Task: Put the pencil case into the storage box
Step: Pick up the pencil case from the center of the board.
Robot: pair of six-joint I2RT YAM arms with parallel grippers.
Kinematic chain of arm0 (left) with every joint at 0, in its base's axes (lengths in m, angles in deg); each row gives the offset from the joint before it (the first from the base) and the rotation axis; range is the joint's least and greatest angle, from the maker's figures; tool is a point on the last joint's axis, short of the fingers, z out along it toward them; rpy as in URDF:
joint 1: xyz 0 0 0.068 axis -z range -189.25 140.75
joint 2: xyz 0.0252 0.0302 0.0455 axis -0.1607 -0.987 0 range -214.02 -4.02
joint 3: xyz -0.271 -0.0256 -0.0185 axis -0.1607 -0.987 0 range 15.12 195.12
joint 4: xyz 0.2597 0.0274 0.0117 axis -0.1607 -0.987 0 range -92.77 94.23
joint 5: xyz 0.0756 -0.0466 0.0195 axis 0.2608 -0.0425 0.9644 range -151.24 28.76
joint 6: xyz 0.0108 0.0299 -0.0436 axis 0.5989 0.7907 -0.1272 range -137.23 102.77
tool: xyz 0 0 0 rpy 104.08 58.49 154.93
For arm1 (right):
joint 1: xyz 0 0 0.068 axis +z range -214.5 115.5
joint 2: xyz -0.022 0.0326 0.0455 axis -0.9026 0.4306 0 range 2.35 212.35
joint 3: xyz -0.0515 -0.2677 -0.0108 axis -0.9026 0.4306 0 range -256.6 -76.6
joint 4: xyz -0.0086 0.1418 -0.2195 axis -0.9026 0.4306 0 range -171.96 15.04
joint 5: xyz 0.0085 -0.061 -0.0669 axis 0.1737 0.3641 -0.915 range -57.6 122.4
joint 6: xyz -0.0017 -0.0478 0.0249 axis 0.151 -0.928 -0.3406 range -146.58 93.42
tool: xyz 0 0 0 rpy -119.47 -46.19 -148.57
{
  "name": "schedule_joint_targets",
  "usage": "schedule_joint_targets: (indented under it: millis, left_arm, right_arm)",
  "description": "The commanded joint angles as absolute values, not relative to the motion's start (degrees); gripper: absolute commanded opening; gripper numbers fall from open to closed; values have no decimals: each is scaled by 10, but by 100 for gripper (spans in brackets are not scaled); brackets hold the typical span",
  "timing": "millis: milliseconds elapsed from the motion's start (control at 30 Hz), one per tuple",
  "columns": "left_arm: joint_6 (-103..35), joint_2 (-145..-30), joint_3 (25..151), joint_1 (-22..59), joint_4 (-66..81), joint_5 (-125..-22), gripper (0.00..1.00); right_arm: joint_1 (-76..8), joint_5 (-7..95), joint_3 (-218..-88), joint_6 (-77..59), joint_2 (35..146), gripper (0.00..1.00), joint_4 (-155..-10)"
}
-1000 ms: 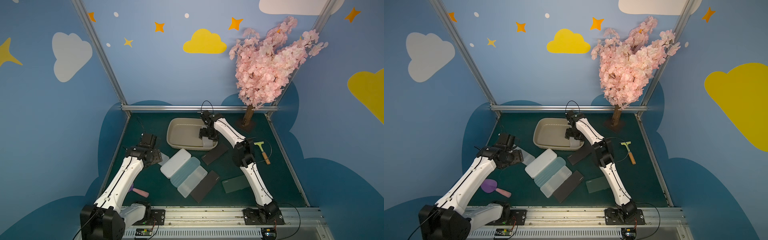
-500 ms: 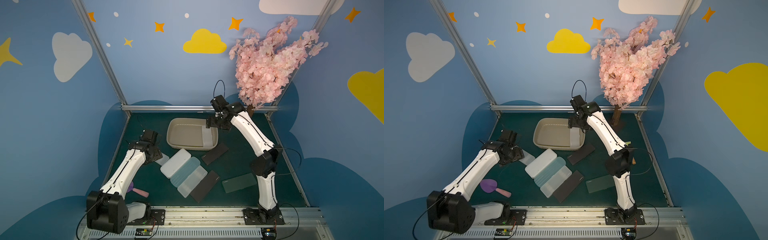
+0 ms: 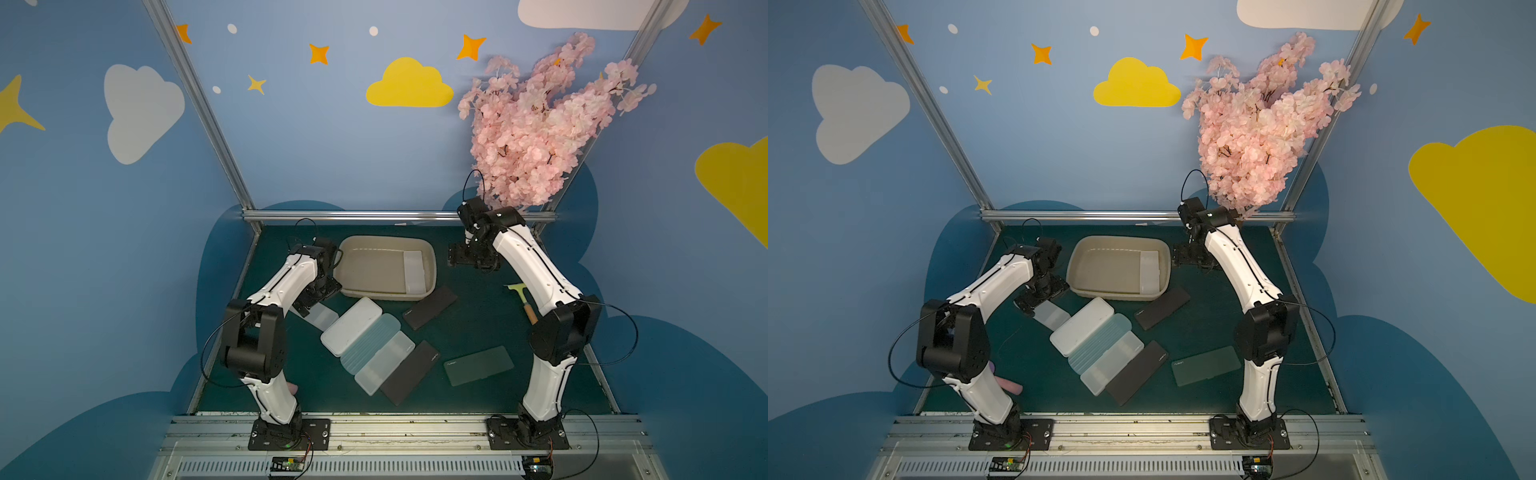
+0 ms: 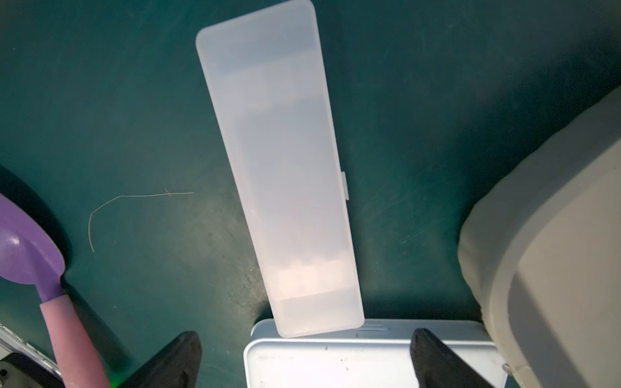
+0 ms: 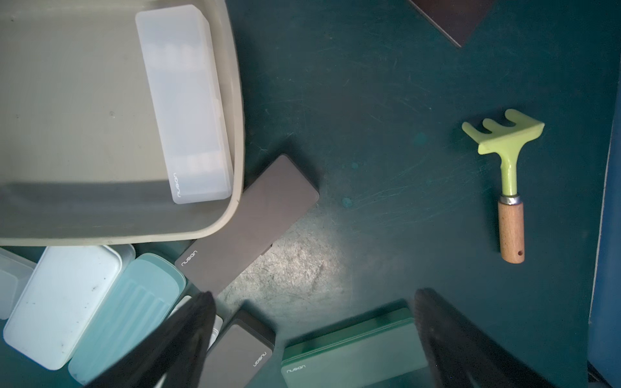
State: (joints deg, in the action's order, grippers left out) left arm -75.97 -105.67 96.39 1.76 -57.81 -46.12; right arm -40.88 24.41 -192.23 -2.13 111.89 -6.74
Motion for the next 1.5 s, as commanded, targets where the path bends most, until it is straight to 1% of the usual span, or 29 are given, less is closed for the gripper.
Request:
schedule_joint_targets:
  millis: [0, 233, 567, 800, 1067, 1267, 1400, 1467]
  left_arm:
    - [-806, -1073, 970, 23, -623, -431, 100]
    - [-819, -1093, 939, 25, -575, -431, 100]
    - [-780, -1107, 873, 19, -434, -474, 100]
    - [-750, -1111, 843, 11, -383, -486, 99]
    - [-721, -1100, 782, -4, -345, -495, 89]
    - [-684, -1064, 748, -7, -336, -495, 72]
    - [-657, -1017, 733, -8, -353, -488, 59]
    - [-638, -983, 730, -10, -373, -480, 56]
  right_arm:
    - [-421, 269, -1911, -33, 1090, 97, -51]
    - [-432, 280, -1902, -41, 1091, 97, -51]
    - [-437, 285, -1920, -55, 1106, 96, -33]
    - [-437, 284, -1933, -45, 1118, 96, -19]
    - [-429, 282, -1933, -32, 1121, 96, -11]
    - [-421, 280, -1932, -22, 1122, 95, -9]
    - [-413, 279, -1933, -19, 1123, 95, -11]
    - [-411, 278, -1934, -19, 1123, 95, -11]
